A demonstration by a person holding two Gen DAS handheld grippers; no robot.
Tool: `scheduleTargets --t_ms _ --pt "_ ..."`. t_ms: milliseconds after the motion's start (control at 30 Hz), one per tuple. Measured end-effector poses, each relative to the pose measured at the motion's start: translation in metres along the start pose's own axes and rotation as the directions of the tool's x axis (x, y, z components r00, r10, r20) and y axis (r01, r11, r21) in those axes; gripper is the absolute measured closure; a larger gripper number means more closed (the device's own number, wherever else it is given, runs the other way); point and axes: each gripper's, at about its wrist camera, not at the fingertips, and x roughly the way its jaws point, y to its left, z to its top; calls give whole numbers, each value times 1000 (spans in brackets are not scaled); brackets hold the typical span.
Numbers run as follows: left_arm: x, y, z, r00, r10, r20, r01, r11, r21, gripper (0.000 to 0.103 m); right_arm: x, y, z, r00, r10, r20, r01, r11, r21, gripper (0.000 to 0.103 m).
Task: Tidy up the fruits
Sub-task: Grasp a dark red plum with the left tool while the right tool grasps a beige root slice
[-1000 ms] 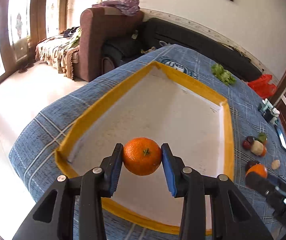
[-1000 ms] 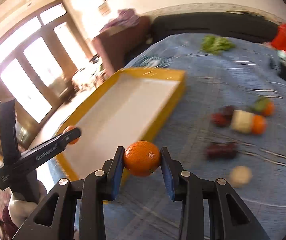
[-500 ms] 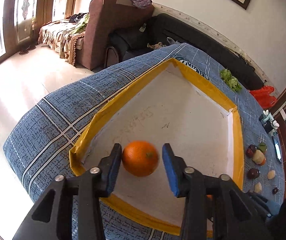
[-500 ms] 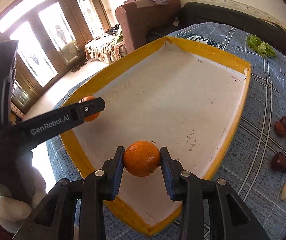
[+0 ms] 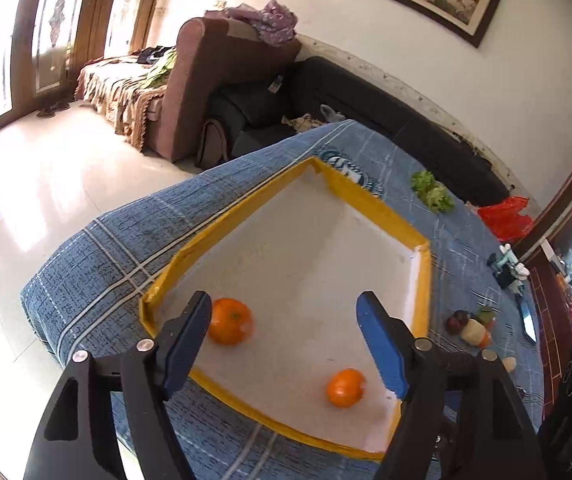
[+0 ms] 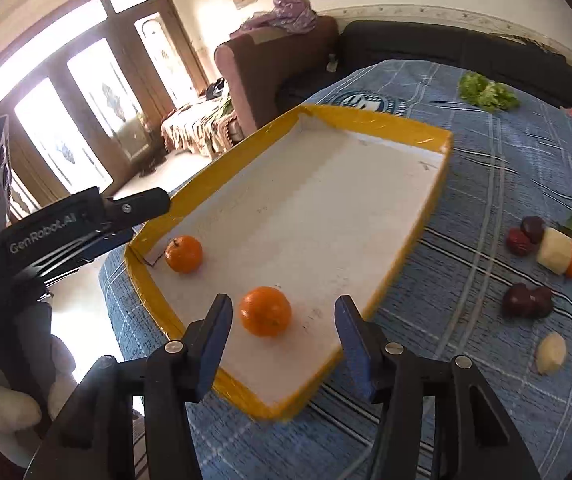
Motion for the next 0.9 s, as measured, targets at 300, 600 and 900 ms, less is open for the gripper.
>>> scheduleTargets --t_ms 300,600,900 --pt "-8 -74 -23 995 -94 -38 99 981 167 26 -67 -97 -31 988 -138 74 125 979 162 36" --pt "21 -131 -59 972 -153 -175 197 944 266 26 -80 -167 -46 967 -250 37 236 947 217 37" --pt "52 -160 -73 950 -169 -264 252 914 319 26 -39 -163 -36 973 -231 -9 230 966 116 39"
